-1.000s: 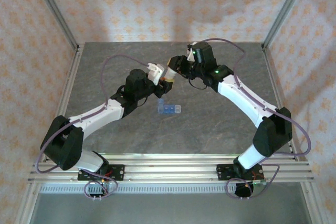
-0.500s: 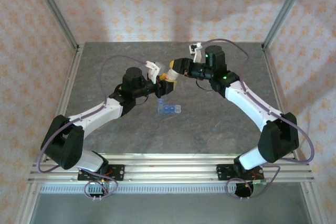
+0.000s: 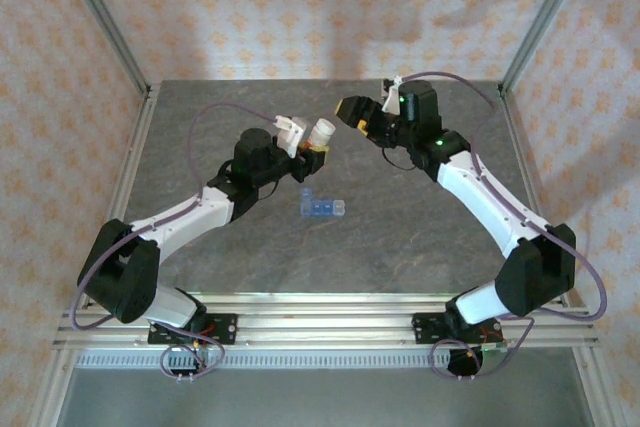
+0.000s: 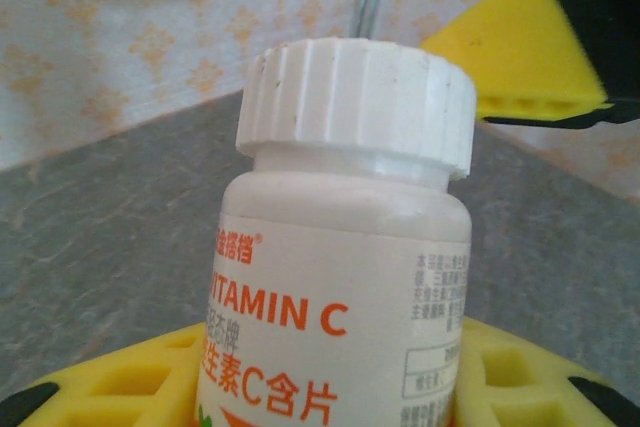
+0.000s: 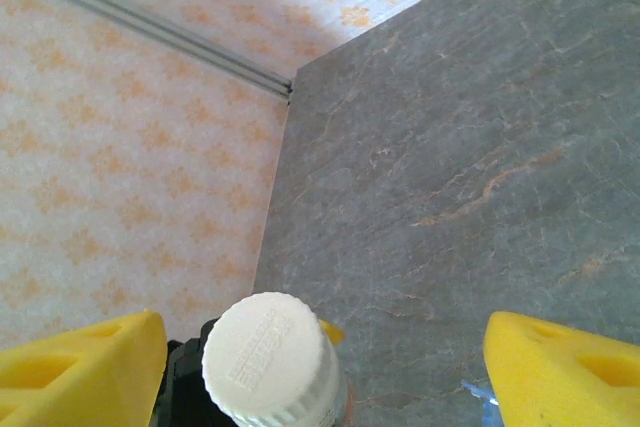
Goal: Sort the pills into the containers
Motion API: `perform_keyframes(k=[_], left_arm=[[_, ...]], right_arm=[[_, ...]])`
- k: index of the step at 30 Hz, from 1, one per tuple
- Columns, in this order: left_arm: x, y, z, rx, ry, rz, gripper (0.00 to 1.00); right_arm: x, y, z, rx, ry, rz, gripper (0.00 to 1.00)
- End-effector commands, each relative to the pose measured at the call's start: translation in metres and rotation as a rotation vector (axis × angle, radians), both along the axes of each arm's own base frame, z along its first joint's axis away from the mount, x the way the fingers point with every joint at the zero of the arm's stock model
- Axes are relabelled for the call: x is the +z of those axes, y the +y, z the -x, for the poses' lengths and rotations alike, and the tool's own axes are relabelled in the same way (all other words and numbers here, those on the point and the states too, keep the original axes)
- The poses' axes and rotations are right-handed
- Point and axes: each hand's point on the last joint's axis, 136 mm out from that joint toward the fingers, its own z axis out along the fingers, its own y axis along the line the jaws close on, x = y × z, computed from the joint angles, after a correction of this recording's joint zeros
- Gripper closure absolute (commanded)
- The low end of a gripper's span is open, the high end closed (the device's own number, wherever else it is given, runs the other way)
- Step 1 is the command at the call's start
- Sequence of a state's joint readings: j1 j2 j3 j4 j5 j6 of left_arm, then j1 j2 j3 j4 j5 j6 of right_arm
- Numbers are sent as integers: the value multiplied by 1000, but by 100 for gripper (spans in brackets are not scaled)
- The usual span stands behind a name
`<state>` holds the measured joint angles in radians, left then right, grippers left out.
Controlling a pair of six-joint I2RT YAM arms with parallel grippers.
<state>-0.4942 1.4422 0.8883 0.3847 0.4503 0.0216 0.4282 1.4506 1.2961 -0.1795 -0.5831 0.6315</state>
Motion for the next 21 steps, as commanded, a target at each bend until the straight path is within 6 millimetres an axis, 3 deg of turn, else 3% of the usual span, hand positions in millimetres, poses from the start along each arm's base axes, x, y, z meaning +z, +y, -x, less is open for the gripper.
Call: perform_keyframes(k=[1, 15, 21], left_arm=[[1, 4, 0, 38, -64, -82, 100], [-4, -10, 1, 13, -58, -105, 100], [-4, -12, -1, 15, -55, -100, 100]], right_arm=[[-5, -2, -7, -74, 72, -30, 17], [-14, 39, -2, -5, 86, -14, 21], [-17, 44, 3, 15, 92, -16, 34]])
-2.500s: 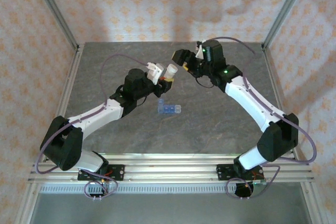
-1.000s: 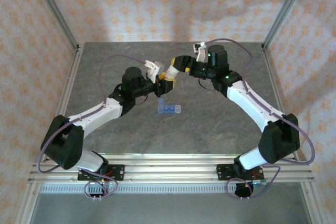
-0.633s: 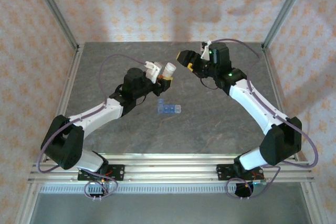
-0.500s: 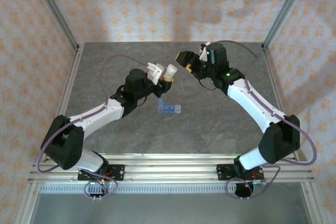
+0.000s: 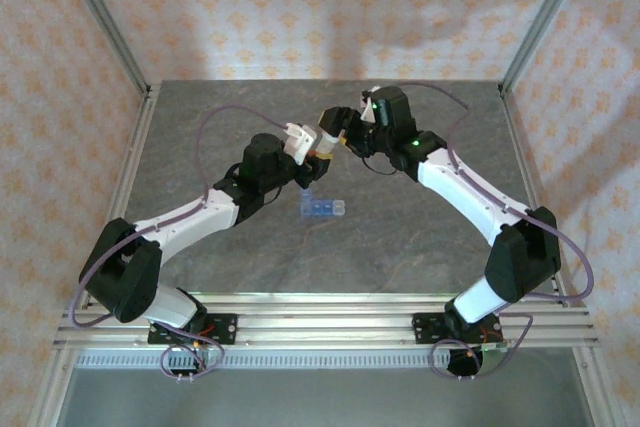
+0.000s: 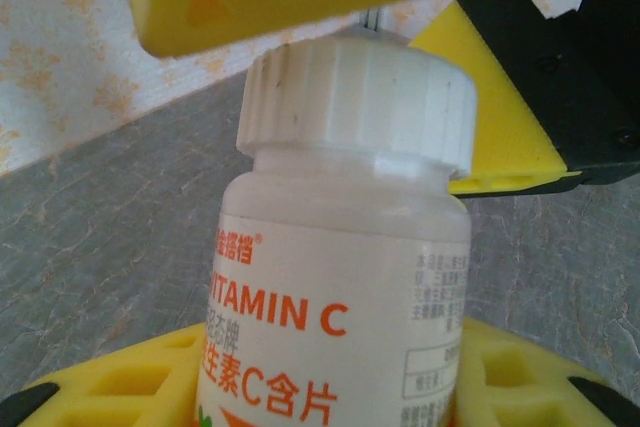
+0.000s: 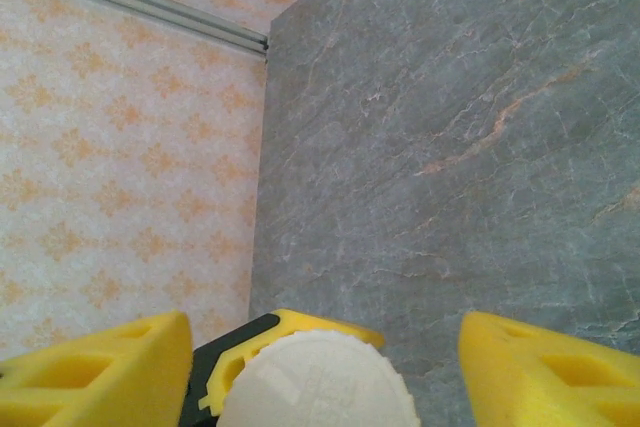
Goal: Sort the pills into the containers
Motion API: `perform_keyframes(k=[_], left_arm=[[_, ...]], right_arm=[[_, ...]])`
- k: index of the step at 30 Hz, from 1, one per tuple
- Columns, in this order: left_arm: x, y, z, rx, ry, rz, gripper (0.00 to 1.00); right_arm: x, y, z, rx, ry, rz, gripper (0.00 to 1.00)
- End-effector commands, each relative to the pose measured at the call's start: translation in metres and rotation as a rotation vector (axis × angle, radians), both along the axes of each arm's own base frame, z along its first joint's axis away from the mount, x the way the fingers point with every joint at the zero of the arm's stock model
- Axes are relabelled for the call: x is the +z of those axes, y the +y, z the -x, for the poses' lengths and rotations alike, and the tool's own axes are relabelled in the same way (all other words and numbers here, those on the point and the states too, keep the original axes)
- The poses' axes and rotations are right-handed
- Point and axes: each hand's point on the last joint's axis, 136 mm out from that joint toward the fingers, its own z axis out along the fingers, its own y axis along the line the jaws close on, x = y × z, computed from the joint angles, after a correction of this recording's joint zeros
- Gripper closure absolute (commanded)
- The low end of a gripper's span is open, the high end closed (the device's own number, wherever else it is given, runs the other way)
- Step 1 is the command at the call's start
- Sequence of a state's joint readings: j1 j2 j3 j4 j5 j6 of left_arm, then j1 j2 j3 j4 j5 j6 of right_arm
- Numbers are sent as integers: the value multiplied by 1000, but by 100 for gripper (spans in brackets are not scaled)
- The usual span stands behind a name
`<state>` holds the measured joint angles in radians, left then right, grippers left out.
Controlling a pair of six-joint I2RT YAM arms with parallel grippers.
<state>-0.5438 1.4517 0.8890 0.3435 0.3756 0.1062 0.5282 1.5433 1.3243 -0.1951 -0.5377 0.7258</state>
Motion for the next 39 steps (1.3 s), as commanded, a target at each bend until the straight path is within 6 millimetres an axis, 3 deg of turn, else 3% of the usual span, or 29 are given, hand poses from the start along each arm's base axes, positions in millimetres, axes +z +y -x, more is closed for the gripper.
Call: perform_keyframes(k=[1, 4, 8, 15, 22, 25, 28, 34, 39], left_arm=[[10, -4, -7, 12, -30, 3, 100], [11, -4, -7, 17, -27, 14, 100], [13, -4, -8, 22, -26, 28, 100], [25, -10, -1, -43, -11, 96, 100], [52, -12, 11, -163, 40, 292, 100], [55, -10, 12, -171, 57, 314, 100], [51, -8, 10, -154, 60, 285, 100], [36, -2, 5, -109, 58, 201, 100], [29, 1, 3, -91, 58, 173, 100]], right_arm=[[16, 4, -2, -6, -36, -17, 39], [16, 5, 1, 8, -36, -22, 52], [14, 5, 4, 24, -41, -11, 60], [5, -8, 3, 72, -115, 98, 64], [13, -18, -1, 156, -224, 4, 62], [21, -21, -1, 153, -219, -13, 55], [32, -28, -3, 106, -216, -7, 31], [43, -51, -4, -9, -189, 49, 1], [40, -70, -10, -114, -152, 85, 0]])
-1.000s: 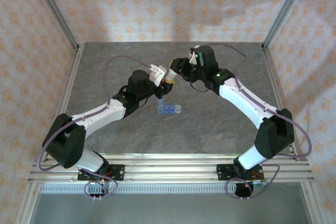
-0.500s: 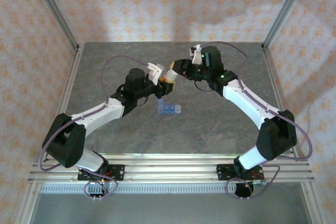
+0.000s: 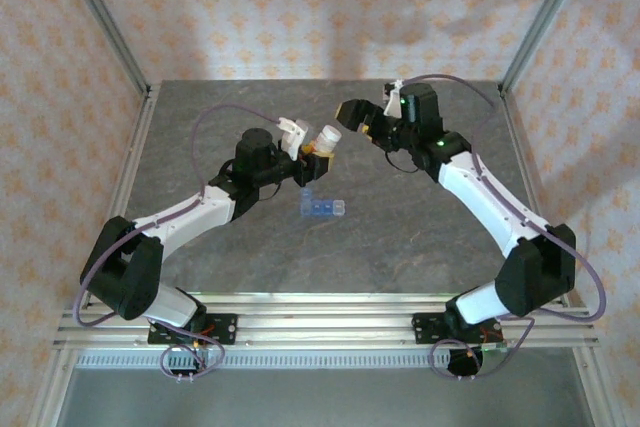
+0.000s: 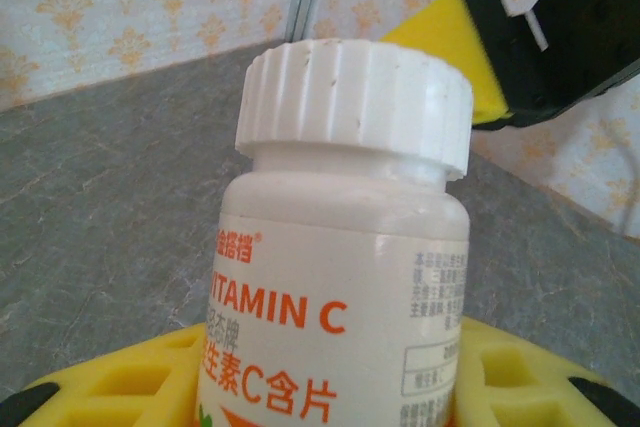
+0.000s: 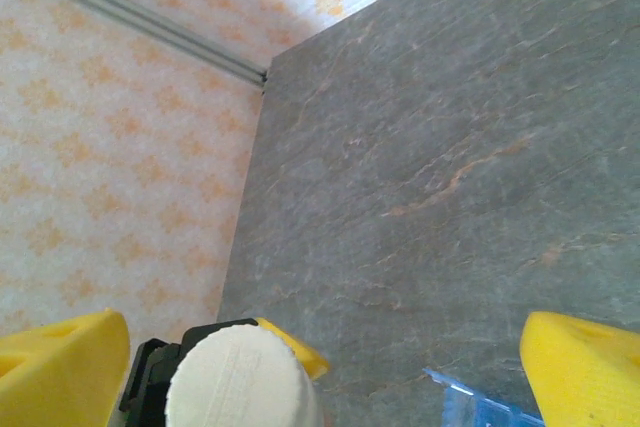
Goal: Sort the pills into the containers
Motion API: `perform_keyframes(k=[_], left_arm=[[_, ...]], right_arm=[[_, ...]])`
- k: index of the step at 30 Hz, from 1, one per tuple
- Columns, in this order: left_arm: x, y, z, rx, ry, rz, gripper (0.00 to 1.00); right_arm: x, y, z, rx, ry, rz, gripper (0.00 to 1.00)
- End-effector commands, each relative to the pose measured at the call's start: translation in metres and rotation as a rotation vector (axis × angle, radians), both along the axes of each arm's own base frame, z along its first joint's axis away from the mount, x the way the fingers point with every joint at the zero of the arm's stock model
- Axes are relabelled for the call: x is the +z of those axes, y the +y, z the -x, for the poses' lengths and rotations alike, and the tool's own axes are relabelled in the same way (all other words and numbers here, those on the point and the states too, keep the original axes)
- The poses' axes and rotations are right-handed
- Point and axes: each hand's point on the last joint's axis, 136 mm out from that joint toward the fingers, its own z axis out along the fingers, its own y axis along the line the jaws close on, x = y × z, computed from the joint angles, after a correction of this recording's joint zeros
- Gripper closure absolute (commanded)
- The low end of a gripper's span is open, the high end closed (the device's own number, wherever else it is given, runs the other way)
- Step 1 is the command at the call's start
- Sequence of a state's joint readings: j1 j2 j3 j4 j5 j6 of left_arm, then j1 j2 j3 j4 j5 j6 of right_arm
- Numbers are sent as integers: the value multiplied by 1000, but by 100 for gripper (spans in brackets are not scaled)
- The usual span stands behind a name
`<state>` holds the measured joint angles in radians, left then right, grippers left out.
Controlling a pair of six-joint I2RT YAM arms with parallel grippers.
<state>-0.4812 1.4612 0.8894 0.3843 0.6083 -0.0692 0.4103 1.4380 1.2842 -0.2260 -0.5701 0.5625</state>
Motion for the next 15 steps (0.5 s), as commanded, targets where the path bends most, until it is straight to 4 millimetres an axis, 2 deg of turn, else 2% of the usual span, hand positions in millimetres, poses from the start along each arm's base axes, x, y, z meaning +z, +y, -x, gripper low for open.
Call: perform_keyframes(k=[1, 4, 9, 15], left_arm=[[20, 7, -7, 30, -72, -15, 100], [17, 8, -8, 35, -72, -35, 100], [13, 8, -10, 42, -82, -75, 100], [10, 5, -12, 39, -81, -80, 100]], right_arm=[[16, -19, -6, -100, -7, 10, 0], [12, -10, -7, -66, 19, -36, 0], [10, 4, -5, -46, 50, -82, 17], [6, 20, 1, -45, 51, -45, 19]])
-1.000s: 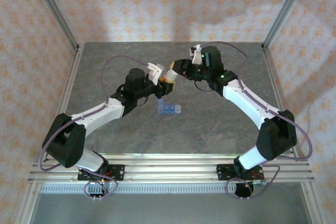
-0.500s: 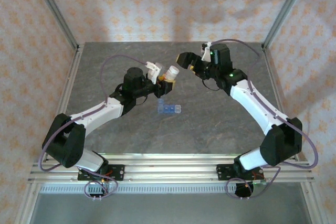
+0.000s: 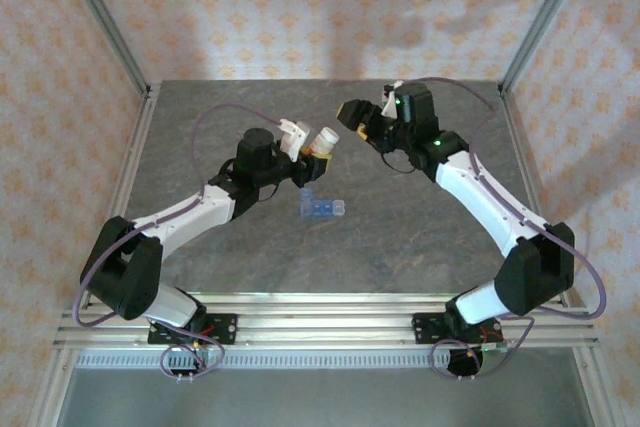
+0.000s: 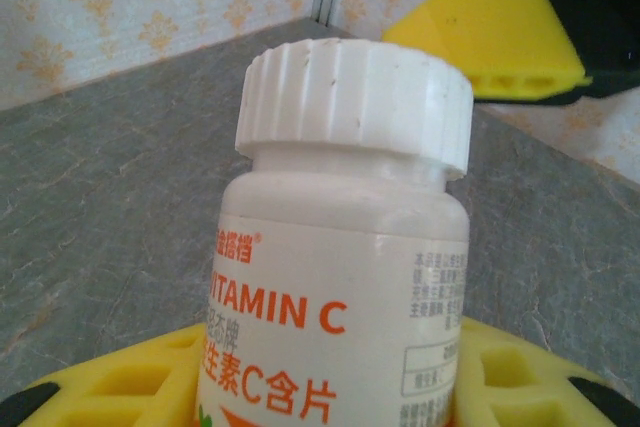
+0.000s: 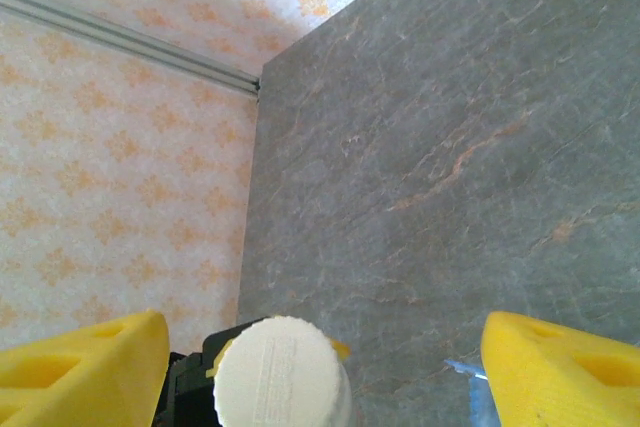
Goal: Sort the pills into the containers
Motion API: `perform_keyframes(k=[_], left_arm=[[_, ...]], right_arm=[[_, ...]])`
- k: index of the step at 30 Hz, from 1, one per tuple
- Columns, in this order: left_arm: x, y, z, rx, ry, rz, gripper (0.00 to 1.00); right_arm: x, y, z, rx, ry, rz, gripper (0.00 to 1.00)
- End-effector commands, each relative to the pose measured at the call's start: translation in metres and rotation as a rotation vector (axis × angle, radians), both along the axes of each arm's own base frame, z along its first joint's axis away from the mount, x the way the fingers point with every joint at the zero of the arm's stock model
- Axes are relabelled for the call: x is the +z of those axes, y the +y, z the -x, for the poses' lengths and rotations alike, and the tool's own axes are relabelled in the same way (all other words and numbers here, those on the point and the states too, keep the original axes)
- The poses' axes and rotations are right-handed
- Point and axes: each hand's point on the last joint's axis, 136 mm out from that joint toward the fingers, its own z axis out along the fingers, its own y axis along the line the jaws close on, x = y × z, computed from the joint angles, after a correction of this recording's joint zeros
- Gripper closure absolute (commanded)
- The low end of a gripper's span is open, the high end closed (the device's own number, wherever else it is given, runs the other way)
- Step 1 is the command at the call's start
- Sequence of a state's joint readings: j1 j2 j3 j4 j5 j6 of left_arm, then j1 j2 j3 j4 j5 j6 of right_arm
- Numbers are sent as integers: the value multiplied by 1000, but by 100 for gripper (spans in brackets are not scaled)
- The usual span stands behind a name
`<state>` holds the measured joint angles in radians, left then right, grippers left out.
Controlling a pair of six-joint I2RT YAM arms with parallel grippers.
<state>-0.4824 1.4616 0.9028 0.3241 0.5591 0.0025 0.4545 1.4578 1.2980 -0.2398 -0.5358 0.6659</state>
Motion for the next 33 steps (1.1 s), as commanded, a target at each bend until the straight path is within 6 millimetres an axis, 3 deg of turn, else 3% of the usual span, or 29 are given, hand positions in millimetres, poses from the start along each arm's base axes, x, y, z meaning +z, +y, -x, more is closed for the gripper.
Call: perform_keyframes(k=[1, 15, 26, 33], left_arm=[[19, -2, -7, 8, -65, -3, 100], [21, -10, -5, -2, -68, 1, 100], [22, -12, -4, -2, -65, 18, 100], [33, -12, 2, -50, -44, 105, 100]], right_arm=[[12, 10, -2, -8, -28, -3, 19], [2, 39, 3, 48, -12, 11, 30], [1, 37, 5, 64, -41, 49, 60], [4, 38, 10, 182, -174, 112, 64]])
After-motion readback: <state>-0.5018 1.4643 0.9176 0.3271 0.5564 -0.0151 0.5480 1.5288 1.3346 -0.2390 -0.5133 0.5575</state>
